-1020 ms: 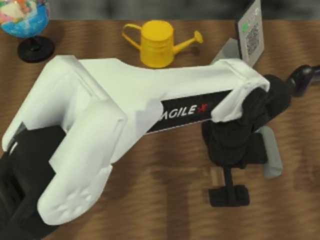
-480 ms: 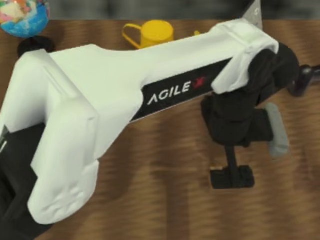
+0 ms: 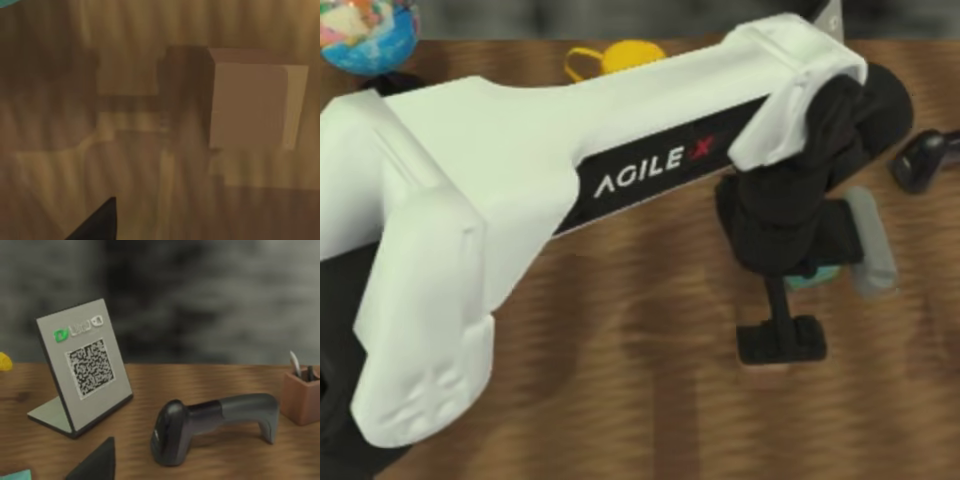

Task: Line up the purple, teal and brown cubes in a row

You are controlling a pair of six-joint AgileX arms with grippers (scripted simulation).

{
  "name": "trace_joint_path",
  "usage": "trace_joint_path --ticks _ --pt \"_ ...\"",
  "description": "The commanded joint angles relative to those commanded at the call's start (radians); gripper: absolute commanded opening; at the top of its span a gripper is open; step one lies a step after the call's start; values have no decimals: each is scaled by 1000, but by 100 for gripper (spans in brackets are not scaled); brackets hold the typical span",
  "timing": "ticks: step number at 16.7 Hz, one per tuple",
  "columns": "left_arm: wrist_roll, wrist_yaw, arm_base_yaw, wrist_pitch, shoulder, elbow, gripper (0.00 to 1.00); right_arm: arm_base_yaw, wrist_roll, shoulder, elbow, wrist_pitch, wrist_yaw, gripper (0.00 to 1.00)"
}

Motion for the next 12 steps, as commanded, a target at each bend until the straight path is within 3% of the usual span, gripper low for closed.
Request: trace_joint_path --ticks 5,12 --pt "-74 -12 128 146 -252 -232 100 53 -3 246 239 -160 0 100" --pt "-267 -27 443 516 -975 -872 100 168 -10 957 814 -538 3 100"
